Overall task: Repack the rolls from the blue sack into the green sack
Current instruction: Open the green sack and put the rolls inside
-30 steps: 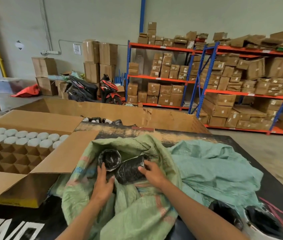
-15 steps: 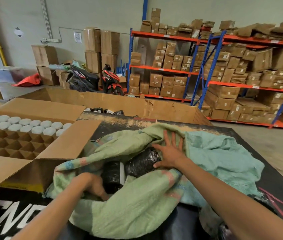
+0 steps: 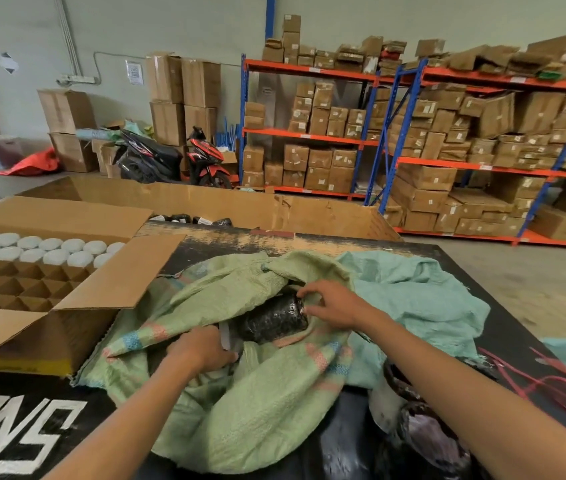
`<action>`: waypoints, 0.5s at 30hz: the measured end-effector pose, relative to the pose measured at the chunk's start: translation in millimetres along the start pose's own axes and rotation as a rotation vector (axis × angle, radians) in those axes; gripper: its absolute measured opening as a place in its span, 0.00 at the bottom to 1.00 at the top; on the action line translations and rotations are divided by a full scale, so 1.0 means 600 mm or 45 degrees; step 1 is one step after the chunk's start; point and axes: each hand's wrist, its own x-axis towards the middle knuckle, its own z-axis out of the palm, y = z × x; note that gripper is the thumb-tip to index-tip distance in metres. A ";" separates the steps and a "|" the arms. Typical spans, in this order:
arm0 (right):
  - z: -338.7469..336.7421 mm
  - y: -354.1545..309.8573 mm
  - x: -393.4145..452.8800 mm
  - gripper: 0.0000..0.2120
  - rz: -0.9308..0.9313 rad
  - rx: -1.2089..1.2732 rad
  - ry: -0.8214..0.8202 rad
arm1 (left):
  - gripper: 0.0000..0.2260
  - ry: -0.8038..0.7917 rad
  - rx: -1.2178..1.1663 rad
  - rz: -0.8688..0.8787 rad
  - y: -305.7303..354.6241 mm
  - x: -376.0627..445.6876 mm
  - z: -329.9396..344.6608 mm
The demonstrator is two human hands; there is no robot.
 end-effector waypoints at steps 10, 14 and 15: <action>-0.068 0.074 -0.140 0.06 -0.028 0.110 -0.264 | 0.12 -0.593 -0.631 0.584 0.226 -0.126 -0.008; -0.057 0.115 -0.166 0.20 0.093 -0.359 -0.557 | 0.18 -1.039 -0.305 0.487 0.276 -0.161 0.040; -0.048 0.123 -0.169 0.23 0.110 -0.399 -0.588 | 0.16 -1.107 -0.284 0.466 0.281 -0.168 0.052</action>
